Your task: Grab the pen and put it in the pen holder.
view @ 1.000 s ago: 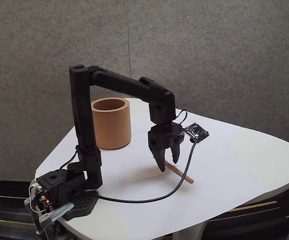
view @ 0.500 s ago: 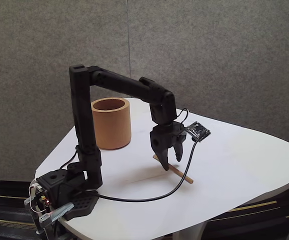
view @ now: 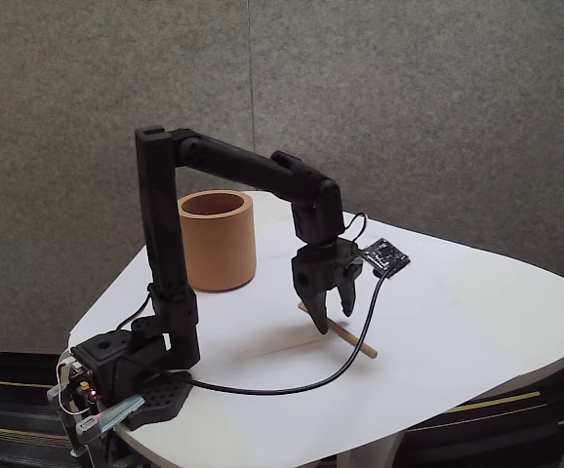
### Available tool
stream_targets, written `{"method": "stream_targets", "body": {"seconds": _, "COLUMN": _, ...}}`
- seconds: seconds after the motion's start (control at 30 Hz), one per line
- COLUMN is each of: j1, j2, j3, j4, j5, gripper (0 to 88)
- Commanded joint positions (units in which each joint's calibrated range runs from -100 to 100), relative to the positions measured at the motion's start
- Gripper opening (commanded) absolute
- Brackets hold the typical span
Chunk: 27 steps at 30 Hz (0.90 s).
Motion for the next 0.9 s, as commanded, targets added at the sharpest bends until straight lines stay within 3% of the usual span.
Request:
{"method": "stream_targets", "body": {"seconds": 0.0, "j1": -0.02, "j2": -0.21, "j3": 1.17, "j4": -0.68, "j5": -0.11, "gripper": 23.8}}
{"method": "stream_targets", "body": {"seconds": 0.87, "j1": 0.28, "j2": -0.94, "j3": 2.17, "j4": -0.85, "j5": -0.22, "gripper": 23.8}}
